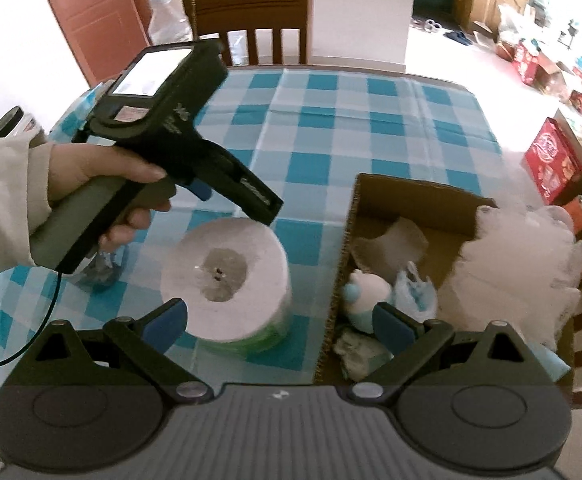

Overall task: Organize soft objects
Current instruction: 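Lower the open left tool onto the brown fuzzy hair tie and close it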

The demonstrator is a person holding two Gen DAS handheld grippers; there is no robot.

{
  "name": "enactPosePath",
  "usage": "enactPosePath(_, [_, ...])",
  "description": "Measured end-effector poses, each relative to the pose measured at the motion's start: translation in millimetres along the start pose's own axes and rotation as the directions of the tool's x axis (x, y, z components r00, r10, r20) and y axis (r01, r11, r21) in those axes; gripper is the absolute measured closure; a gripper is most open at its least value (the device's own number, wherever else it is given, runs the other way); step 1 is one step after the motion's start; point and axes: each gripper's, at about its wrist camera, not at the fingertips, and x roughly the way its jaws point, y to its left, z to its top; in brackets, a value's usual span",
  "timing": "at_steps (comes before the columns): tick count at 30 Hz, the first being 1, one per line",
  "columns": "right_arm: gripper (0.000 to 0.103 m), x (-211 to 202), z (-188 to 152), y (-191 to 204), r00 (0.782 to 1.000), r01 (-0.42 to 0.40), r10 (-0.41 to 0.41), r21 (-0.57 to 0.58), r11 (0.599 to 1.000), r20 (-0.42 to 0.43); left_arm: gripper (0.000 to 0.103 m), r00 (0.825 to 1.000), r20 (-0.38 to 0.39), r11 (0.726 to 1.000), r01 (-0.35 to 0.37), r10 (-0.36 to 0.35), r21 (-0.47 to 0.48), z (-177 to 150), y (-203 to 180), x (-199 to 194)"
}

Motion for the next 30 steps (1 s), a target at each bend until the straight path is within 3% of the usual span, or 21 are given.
enactPosePath(8, [0.002, 9.3, 0.0, 6.6, 1.000, -0.028, 0.028, -0.015, 1.000, -0.013, 0.033, 0.999, -0.032, 1.000, -0.008, 0.008, -0.023, -2.4, 2.0, 15.4])
enactPosePath(19, [0.002, 12.5, 1.0, -0.2, 0.999, -0.030, 0.030, 0.014, 0.999, -0.021, 0.030, 0.995, -0.031, 0.995, -0.093, 0.094, 0.047, -3.7, 15.0, 16.8])
enactPosePath(25, [0.002, 14.2, 1.5, 1.6, 0.999, -0.028, 0.028, 0.006, 1.000, -0.028, 0.033, 0.998, -0.011, 0.995, -0.060, 0.061, 0.081, -9.3, 31.7, 8.2])
enactPosePath(30, [0.002, 15.4, 2.7, 2.0, 0.999, -0.025, 0.026, 0.007, 1.000, -0.029, 0.049, 0.998, -0.031, 0.993, -0.043, 0.047, 0.111, -20.8, 32.9, 6.8])
